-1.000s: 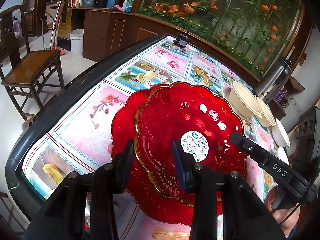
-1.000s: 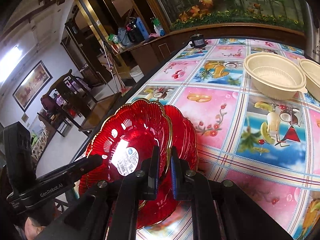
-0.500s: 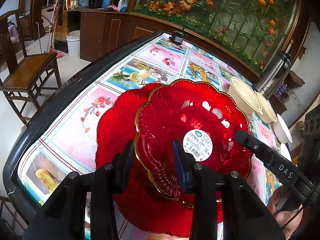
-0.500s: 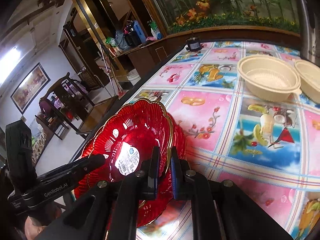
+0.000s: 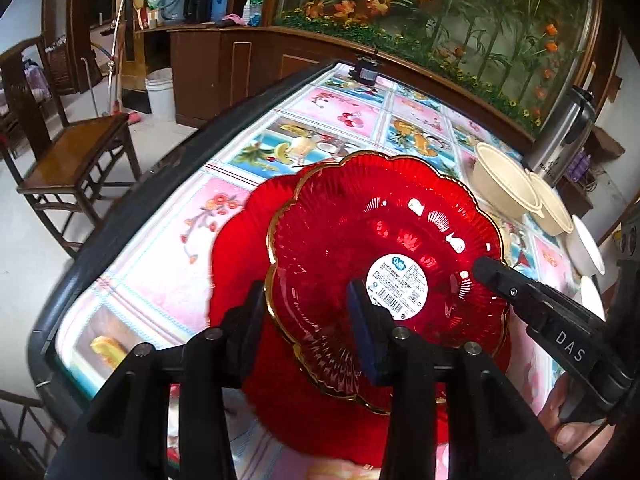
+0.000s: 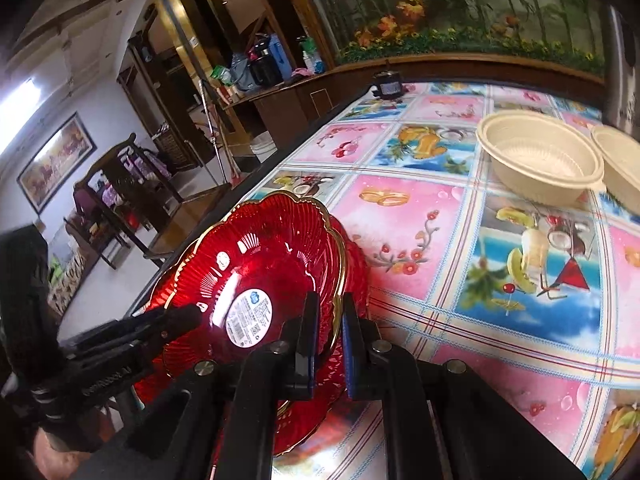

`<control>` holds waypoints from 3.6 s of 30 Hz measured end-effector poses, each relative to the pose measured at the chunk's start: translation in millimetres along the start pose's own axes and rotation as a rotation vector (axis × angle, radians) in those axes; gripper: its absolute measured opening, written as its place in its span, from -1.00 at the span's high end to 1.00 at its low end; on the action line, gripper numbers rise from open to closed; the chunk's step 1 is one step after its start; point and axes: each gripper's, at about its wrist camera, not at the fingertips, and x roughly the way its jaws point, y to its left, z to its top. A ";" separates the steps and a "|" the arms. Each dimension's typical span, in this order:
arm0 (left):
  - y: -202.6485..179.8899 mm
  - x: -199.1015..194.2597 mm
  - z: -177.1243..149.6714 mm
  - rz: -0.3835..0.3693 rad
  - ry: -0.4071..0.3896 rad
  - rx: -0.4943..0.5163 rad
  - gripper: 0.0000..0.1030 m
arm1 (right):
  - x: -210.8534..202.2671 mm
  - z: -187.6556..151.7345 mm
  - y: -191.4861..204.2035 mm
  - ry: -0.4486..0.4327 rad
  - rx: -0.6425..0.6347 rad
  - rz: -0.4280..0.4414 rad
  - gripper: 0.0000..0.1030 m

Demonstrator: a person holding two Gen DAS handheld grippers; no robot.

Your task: Organize plates and bowls

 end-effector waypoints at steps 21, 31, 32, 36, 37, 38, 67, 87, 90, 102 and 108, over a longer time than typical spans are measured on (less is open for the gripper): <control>-4.9 -0.5 0.7 0.090 0.060 0.086 -0.55 | 19.7 0.2 31.5 0.107 -0.141 -0.043 0.81; 0.6 -7.4 0.8 0.078 0.043 0.070 -0.55 | 18.9 -4.4 45.1 0.071 -0.203 -0.079 0.79; 3.2 -9.6 1.3 0.079 0.038 0.062 -0.55 | 19.0 -5.6 47.6 0.066 -0.217 -0.080 0.79; 9.4 -16.7 2.1 0.054 0.020 0.040 -0.55 | 20.2 -6.6 49.0 0.049 -0.232 -0.075 0.75; 10.5 -19.2 2.2 0.053 0.011 0.034 -0.55 | 20.2 -7.1 49.4 0.048 -0.241 -0.076 0.70; 10.9 -20.6 2.5 0.053 0.005 0.034 -0.55 | 19.8 -7.8 50.4 0.046 -0.246 -0.072 0.69; -17.6 -47.7 5.1 -0.071 -0.079 0.059 -0.55 | -47.0 5.3 -23.8 -0.116 -0.012 -0.036 0.20; -92.4 -31.7 -3.6 -0.161 -0.031 0.197 -0.55 | -96.9 10.7 -107.2 -0.196 0.167 -0.086 0.19; -104.4 -30.2 -5.4 -0.173 -0.025 0.219 -0.55 | -104.5 11.2 -115.4 -0.216 0.181 -0.099 0.19; -138.4 -19.1 -12.3 -0.242 0.031 0.283 -0.55 | -152.4 10.1 -170.5 -0.336 0.282 -0.240 0.18; -156.3 -11.6 -21.3 -0.287 0.066 0.305 -0.55 | -178.0 3.7 -220.6 -0.376 0.417 -0.372 0.16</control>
